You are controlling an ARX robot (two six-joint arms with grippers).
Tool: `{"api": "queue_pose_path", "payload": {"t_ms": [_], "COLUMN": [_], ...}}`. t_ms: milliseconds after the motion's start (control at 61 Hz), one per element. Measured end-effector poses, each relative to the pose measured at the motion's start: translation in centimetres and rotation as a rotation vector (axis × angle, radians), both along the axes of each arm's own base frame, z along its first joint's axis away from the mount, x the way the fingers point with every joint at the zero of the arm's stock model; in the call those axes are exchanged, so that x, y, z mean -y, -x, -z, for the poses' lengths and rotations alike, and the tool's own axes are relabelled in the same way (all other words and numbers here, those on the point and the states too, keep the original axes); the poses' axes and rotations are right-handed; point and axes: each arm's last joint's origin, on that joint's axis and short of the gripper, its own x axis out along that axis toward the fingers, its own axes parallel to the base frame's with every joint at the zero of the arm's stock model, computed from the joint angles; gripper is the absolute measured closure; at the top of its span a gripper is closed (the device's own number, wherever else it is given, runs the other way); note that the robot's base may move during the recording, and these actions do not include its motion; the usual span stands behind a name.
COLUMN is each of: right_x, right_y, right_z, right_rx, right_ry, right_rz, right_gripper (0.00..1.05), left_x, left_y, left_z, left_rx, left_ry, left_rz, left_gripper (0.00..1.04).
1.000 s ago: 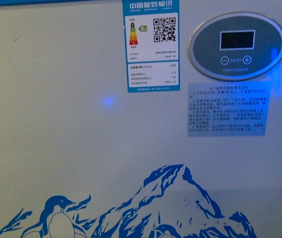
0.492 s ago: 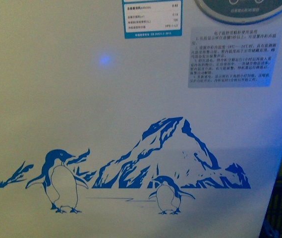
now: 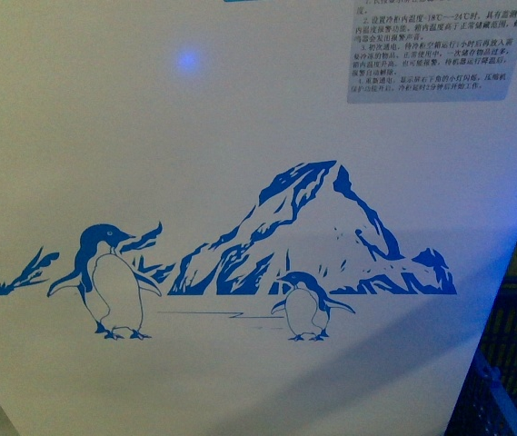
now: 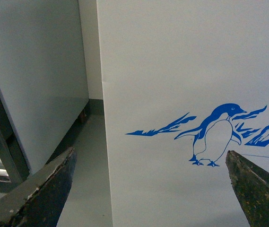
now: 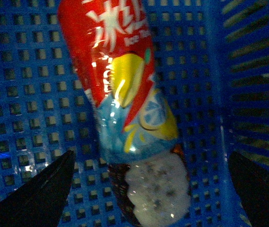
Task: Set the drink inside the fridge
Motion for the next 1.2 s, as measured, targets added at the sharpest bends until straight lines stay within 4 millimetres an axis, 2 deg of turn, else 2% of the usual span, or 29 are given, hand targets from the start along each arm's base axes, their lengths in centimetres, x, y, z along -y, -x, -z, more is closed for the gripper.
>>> {"api": "queue_pose_path", "payload": {"t_ms": [164,377,820,1000,1197], "right_x": [-0.4,0.3,1.1,1.6,1.5], "right_y": [-0.9,-1.2,-2.8,-3.4,-3.2], "right_z": [2.0,4.7,6.3,6.3,6.4], "right_rx": [-0.034,-0.057,-0.099,-0.105,-0.102], "right_ry": [0.022,0.097,0.025,-0.028,-0.053], "right_rz": [0.025,0.129,0.223,0.284,0.289], "right_gripper": [0.08,0.08,0.08,0.08,0.28], "left_x": [0.0,0.0,0.0,0.0,0.0], "left_y": [0.0,0.0,0.0,0.0,0.0], "left_z": [0.0,0.0,0.0,0.0,0.0], "left_rx": [0.0,0.0,0.0,0.0,0.0], "left_ry": [0.0,0.0,0.0,0.0,0.0], "left_rz": [0.0,0.0,0.0,0.0,0.0], "left_gripper": [0.08,0.08,0.08,0.08,0.08]}}
